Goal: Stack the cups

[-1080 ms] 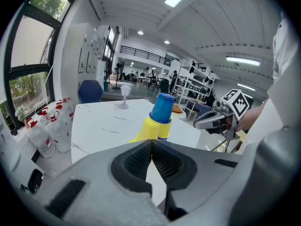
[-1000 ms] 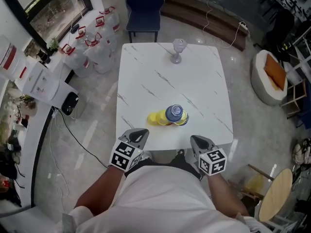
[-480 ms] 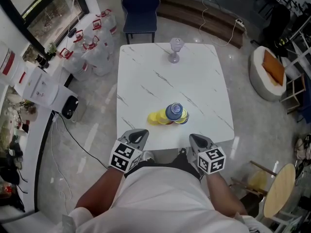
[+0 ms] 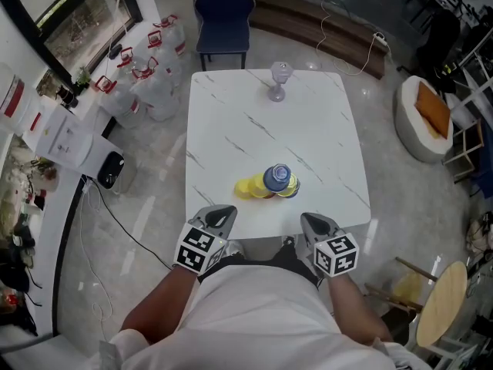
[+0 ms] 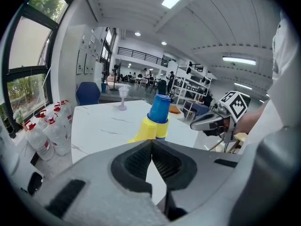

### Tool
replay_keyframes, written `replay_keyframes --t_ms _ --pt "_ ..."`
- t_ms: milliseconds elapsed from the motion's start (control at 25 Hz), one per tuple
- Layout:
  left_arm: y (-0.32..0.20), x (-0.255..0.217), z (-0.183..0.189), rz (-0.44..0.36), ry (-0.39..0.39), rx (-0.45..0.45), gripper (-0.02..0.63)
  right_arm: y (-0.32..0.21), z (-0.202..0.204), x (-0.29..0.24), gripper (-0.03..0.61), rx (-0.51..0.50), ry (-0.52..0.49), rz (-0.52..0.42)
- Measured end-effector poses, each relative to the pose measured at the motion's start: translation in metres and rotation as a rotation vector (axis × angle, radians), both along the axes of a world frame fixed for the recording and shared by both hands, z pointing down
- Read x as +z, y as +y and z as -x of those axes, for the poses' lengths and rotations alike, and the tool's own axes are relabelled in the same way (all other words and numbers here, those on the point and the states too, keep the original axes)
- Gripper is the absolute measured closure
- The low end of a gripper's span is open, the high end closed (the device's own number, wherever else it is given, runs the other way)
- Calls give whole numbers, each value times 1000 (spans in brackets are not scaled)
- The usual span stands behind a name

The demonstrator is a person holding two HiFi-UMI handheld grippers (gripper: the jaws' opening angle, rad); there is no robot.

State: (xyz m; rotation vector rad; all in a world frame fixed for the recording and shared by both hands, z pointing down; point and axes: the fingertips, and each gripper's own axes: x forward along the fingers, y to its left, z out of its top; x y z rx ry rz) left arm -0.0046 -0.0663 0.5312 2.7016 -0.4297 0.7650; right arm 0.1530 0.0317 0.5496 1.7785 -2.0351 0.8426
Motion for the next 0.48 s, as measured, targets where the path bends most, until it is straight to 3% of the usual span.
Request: replay_keyframes --t_ms 480 --pt "-1 0 -1 -6 1 -2 604 -3 -3 0 574 -6 3 -5"
